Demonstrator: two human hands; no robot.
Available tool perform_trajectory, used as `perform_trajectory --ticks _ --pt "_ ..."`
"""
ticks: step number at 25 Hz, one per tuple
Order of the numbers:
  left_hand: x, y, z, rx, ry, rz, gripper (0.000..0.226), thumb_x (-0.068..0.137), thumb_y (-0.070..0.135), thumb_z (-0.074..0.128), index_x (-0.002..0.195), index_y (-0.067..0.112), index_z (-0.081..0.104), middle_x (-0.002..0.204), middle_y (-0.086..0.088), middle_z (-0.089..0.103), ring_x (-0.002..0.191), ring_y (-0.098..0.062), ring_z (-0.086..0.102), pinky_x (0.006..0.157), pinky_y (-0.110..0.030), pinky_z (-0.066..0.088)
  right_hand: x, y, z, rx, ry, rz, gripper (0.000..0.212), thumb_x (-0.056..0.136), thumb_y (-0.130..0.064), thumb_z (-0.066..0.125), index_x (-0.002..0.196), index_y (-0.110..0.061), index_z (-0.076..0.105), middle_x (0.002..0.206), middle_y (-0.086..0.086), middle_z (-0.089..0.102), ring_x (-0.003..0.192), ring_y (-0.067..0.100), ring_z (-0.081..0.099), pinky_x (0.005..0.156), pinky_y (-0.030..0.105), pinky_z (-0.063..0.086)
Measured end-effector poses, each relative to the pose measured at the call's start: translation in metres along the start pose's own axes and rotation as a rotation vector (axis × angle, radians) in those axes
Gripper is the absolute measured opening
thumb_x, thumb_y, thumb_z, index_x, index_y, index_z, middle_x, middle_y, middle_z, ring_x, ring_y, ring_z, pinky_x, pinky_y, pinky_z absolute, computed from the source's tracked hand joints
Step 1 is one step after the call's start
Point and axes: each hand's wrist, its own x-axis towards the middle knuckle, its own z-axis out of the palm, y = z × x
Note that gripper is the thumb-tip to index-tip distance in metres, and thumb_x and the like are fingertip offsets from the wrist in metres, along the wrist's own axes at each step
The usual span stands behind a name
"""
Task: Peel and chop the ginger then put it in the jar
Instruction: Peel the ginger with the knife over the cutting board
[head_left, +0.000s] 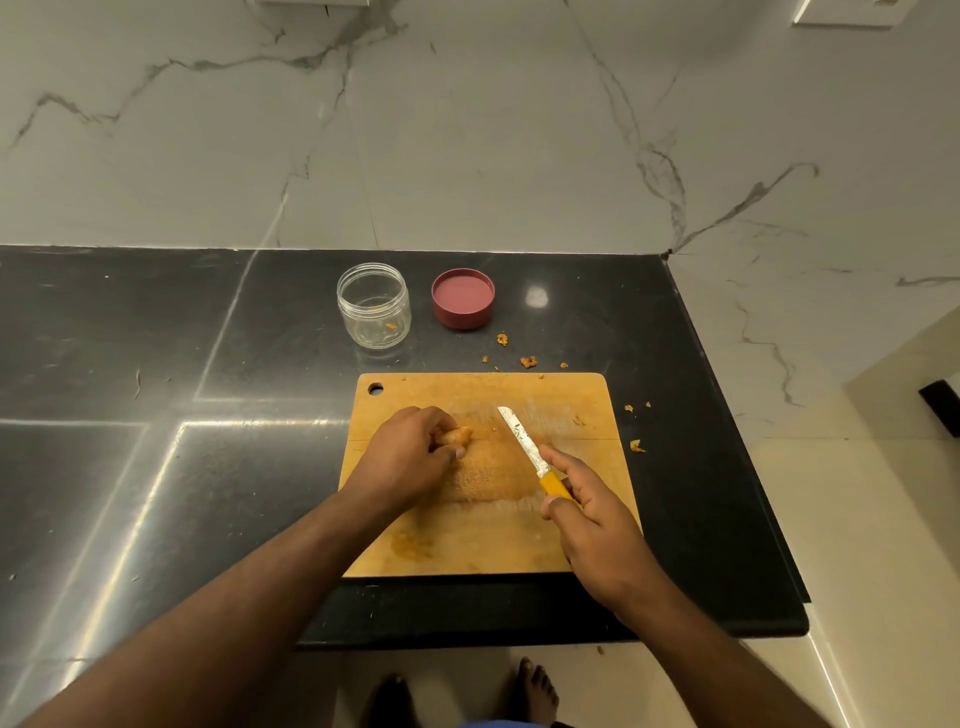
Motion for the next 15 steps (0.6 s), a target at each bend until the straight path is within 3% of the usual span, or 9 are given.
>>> perform_trajectory --ticks 3,8,13,15 --pt "-0.002 0.0 0.002 -0.026 0.016 0.02 0.033 0.088 0.027 0.073 0.12 0.031 0.065 0.117 0.008 0.058 0.098 -0.01 0.056 0.082 -0.022 0.047 0.0 0.001 0.004 -0.016 -0.007 -0.001 0.047 0.103 -0.02 0.047 0.144 -0.041 0.041 0.141 -0.026 0.04 0.129 -0.007 0.036 0.099 0.01 0.032" --pt "-0.007 0.0 0.005 -0.037 0.045 0.026 0.042 0.091 0.022 0.071 0.131 0.027 0.062 0.124 0.005 0.058 0.098 -0.01 0.056 0.082 -0.021 0.043 0.001 0.005 0.008 -0.041 -0.031 -0.009 0.047 0.103 -0.019 0.047 0.146 -0.038 0.042 0.141 -0.023 0.043 0.13 -0.004 0.039 0.102 0.011 0.033" --pt "-0.011 -0.001 0.008 -0.107 0.089 -0.009 0.036 0.088 0.021 0.073 0.122 0.027 0.062 0.118 0.006 0.06 0.093 -0.007 0.057 0.069 -0.013 0.041 0.001 0.005 0.01 -0.133 -0.026 -0.037 0.048 0.104 -0.021 0.045 0.148 -0.037 0.038 0.141 -0.027 0.039 0.12 -0.021 0.037 0.099 0.002 0.027" --pt "-0.014 0.001 0.011 -0.115 0.105 -0.01 0.032 0.088 0.025 0.073 0.117 0.03 0.061 0.114 0.008 0.059 0.091 -0.006 0.056 0.068 -0.014 0.041 0.001 0.006 0.01 -0.184 -0.036 -0.052 0.048 0.104 -0.022 0.044 0.149 -0.037 0.036 0.14 -0.028 0.036 0.121 -0.018 0.036 0.097 -0.001 0.024"
